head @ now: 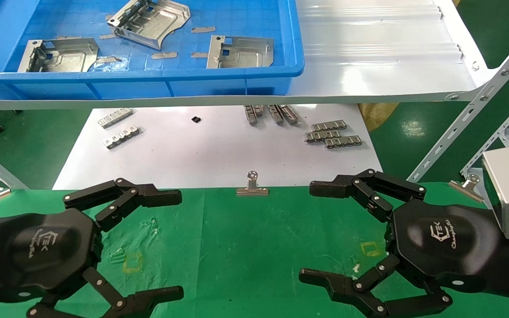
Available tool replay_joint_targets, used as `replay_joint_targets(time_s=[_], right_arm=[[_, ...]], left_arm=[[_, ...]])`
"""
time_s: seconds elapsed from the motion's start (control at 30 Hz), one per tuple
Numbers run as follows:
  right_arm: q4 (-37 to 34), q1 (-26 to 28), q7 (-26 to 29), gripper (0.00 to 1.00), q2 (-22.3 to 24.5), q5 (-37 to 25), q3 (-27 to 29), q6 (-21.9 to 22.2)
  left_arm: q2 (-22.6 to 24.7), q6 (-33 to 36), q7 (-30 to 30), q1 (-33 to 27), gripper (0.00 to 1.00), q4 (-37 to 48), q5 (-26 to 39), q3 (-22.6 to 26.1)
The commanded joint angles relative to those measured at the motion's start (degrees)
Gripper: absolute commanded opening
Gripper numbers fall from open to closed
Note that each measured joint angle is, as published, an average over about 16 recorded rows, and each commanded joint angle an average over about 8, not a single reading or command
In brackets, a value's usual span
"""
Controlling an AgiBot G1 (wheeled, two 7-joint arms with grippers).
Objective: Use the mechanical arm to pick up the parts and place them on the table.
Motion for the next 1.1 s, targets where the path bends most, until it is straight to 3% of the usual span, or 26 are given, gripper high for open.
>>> replay_joint_targets(time_s=[0.03,1.1], right_arm=[[0.0,0.0,0.0,0.00,0.0,0.0,0.0,0.0],[0.0,0.0,0.0,0.00,0.0,0.0,0.0,0.0]], left_arm=[[0.0,0.0,0.0,0.0,1.00,0.0,0.0,0.0],[0.0,0.0,0.0,0.0,1.00,0.0,0.0,0.0]])
